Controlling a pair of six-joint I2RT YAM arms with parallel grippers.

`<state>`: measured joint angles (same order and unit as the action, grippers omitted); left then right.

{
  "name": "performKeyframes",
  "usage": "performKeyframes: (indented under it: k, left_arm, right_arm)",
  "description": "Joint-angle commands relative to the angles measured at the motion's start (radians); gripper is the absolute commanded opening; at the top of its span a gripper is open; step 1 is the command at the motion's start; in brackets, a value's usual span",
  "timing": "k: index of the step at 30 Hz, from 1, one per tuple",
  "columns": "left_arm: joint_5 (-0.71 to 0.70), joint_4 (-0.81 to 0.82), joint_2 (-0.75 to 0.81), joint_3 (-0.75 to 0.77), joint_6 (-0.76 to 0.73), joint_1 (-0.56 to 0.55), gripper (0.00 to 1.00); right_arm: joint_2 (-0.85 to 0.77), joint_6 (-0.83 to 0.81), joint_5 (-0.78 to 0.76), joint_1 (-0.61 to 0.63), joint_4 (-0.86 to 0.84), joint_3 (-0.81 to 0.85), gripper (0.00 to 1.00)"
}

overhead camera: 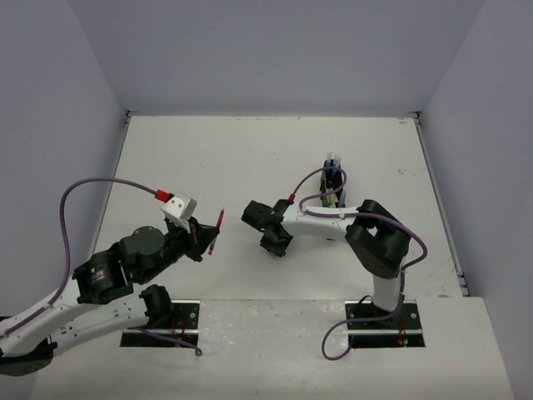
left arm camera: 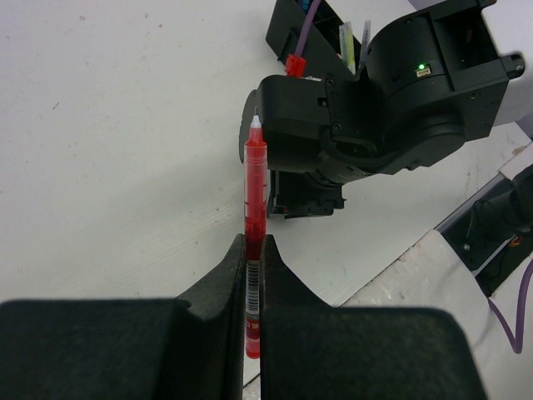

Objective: Sort the stationery into containers
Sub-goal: Pick up the pen cap from the center of the board.

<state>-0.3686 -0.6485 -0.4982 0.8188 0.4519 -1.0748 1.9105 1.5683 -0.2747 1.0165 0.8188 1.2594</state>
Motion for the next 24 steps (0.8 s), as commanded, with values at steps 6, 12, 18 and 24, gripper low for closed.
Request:
performKeyframes:
  k: [6, 12, 18, 24]
  left_arm:
    - [0.021, 0.049, -0.029, -0.007, -0.030, -0.002, 0.00]
    - [0.027, 0.052, -0.036, -0.009, -0.031, -0.002, 0.00]
    - [0.027, 0.056, -0.033, -0.016, -0.030, -0.002, 0.00]
    - [0.030, 0.063, -0.028, -0.024, -0.028, -0.002, 0.00]
  right_arm:
    - [0.055, 0.009, -0.021, -0.012, 0.001, -0.099, 0.33]
    - [0.036, 0.018, -0.057, -0.029, 0.046, -0.098, 0.33]
    - [0.046, 0.002, -0.069, -0.050, 0.073, -0.080, 0.31]
    - [0.071, -0.005, -0.076, -0.052, 0.091, -0.057, 0.29]
